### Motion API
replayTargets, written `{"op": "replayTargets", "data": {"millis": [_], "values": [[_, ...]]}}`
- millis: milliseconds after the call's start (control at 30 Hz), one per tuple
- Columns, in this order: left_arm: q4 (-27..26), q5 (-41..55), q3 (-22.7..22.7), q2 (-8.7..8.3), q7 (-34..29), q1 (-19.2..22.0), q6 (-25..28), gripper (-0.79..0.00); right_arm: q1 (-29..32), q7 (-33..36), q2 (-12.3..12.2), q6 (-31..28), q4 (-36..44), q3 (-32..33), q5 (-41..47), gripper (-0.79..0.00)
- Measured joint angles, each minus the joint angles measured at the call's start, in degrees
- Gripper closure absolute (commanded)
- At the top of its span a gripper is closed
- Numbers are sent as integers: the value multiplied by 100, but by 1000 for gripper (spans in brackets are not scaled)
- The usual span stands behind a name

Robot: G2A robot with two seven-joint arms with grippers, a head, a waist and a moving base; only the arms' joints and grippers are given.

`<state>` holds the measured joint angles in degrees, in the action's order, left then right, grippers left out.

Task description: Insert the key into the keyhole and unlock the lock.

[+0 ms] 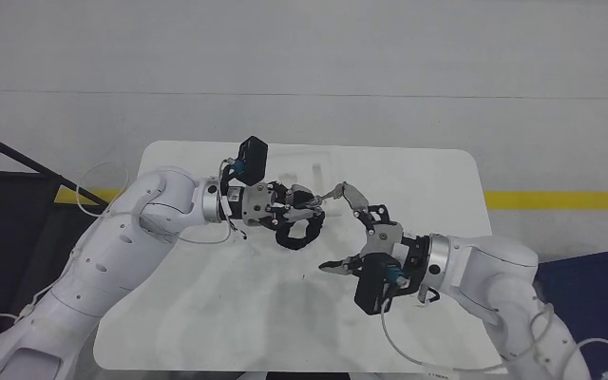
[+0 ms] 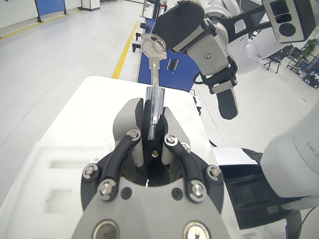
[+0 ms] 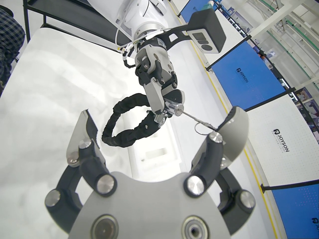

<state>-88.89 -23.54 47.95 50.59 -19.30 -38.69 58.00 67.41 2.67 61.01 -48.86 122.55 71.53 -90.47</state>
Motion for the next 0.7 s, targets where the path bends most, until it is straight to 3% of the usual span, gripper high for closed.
{"op": "replayTargets", "data": {"millis": [333,700], "values": [[-22,-285,66,25,9,4,0,0,-26,133,-13,201,72,-46,-250,-785],[-159,-644,127,37,-23,2,0,0,-60,330,-22,23,25,-161,34,-785]]}}
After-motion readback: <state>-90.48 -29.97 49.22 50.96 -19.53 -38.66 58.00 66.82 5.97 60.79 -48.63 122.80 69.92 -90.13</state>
